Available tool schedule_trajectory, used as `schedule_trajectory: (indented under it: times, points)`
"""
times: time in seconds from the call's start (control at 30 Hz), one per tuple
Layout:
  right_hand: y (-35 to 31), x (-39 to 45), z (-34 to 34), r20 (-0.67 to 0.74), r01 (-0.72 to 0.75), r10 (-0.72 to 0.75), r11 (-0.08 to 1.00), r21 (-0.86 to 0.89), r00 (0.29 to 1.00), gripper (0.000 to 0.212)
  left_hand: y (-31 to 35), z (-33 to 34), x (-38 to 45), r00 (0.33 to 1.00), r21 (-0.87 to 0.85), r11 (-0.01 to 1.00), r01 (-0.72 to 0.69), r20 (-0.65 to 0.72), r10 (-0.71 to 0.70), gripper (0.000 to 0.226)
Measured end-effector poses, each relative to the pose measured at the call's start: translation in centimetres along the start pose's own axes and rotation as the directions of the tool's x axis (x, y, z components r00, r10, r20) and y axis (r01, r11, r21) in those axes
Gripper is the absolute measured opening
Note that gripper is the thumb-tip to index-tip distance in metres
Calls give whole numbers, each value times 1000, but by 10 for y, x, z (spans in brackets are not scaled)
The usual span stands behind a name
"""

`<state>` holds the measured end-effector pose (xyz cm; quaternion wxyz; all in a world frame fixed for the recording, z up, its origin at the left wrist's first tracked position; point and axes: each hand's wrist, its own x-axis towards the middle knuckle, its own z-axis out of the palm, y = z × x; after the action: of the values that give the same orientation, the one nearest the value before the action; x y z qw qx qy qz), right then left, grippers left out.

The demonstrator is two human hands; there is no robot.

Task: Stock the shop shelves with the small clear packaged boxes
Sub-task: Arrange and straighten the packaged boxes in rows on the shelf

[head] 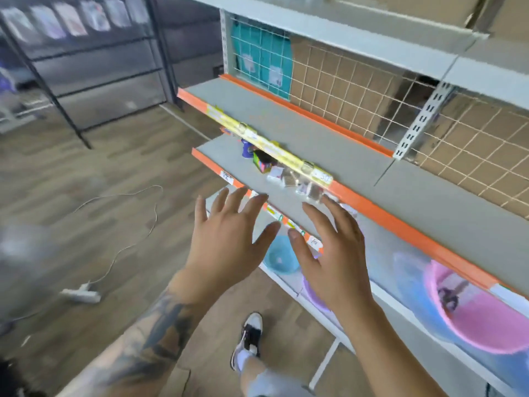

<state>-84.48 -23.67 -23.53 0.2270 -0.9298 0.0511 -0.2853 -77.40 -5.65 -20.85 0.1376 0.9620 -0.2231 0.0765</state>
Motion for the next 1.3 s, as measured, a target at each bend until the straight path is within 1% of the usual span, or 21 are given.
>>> schedule_trajectory:
  times: [0.07,0.17,0.3,0.43,0.53,0.7,0.9,0.97,1.03,1.07,1.1,1.17,1.23,1.3]
  points:
    - [-9,27,22,5,47,-47,999,25,999,46,-22,-7,22,999,17,999,31,-14,-31,63]
    - [-25,79,54,-28,129,-127,988,90,992,45,-57,-19,56,996,26,998,58,-66,-56,65]
    - [-33,164,88,-83,164,-154,979,124,985,45,-88,-38,124,989,-2,998,63,-135,-62,64]
    - [-33,248,108,-146,179,-165,980,86,975,45,-109,-54,209,990,1,1000,21,-140,-21,67]
    - [-30,307,114,-188,212,-201,976,41,961,47,-119,-63,269,985,-15,1000,-23,-172,20,68]
    - [-29,394,115,-253,220,-229,974,-62,940,49,-133,-78,352,971,-23,995,-97,-221,89,66]
    - [-31,485,109,-274,196,-229,970,-142,934,55,-143,-104,445,939,-66,973,-222,-285,195,65]
    - [-29,514,107,-252,156,-197,972,-173,947,56,-144,-112,479,943,-157,954,-254,-258,209,65]
    - [-26,543,102,-221,108,-158,968,-225,962,55,-148,-118,517,957,-262,931,-256,-202,206,63]
    - [-24,558,98,-194,83,-137,961,-263,971,55,-151,-120,539,959,-274,925,-263,-175,221,61]
    - [-21,575,96,-151,50,-100,952,-302,984,55,-154,-121,562,955,-261,922,-285,-158,250,60]
    - [-15,606,92,-46,-38,24,934,-355,999,61,-156,-121,608,938,-224,913,-342,-132,319,61]
    - [-7,633,88,13,-135,150,922,-364,989,68,-152,-120,652,922,-219,896,-387,-91,376,60]
    - [4,655,88,41,-211,243,903,-374,969,58,-144,-117,692,897,-212,874,-437,-25,442,60]
